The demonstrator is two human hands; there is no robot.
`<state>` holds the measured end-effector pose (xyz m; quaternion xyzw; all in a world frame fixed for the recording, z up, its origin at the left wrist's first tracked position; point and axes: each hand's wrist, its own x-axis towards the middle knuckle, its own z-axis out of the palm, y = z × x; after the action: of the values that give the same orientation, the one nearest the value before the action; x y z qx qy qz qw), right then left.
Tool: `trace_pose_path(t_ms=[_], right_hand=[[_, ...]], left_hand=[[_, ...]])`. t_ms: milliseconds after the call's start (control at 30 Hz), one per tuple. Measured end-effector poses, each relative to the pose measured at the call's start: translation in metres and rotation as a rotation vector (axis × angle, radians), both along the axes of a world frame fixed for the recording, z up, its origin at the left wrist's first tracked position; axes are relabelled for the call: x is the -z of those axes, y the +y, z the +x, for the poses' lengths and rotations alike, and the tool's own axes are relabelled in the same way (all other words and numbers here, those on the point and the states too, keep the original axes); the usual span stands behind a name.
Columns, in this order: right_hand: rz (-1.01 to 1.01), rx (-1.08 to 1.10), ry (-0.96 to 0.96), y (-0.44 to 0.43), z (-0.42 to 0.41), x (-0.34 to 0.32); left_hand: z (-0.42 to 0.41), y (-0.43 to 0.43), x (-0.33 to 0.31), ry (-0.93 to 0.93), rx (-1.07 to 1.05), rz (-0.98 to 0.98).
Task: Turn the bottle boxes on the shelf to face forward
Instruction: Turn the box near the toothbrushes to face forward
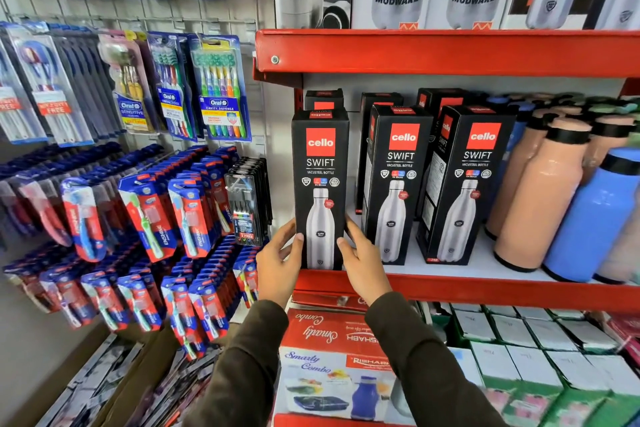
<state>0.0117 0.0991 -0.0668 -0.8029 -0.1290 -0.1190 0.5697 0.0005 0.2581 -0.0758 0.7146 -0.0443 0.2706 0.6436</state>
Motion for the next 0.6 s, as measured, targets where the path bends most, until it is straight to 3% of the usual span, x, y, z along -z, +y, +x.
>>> trace_pose_path(t_ms=[333, 500, 600], right_hand=[[-0.017, 0.036, -0.046, -0.007, -0.005, -0.004], [0.156, 0.305, -0.312, -0.028, -0.022, -0.003], [0.248, 0.416, -0.418, -0.050, -0.024, -0.009]], left_hand=[[-0.005, -0.012, -0.001, -0.029, -0.033, -0.003], [-0.015, -0.044, 0.003, -0.188, -0.326, 0.008], [-0.026, -0.074, -0.009, -0.344, -0.290, 0.099]])
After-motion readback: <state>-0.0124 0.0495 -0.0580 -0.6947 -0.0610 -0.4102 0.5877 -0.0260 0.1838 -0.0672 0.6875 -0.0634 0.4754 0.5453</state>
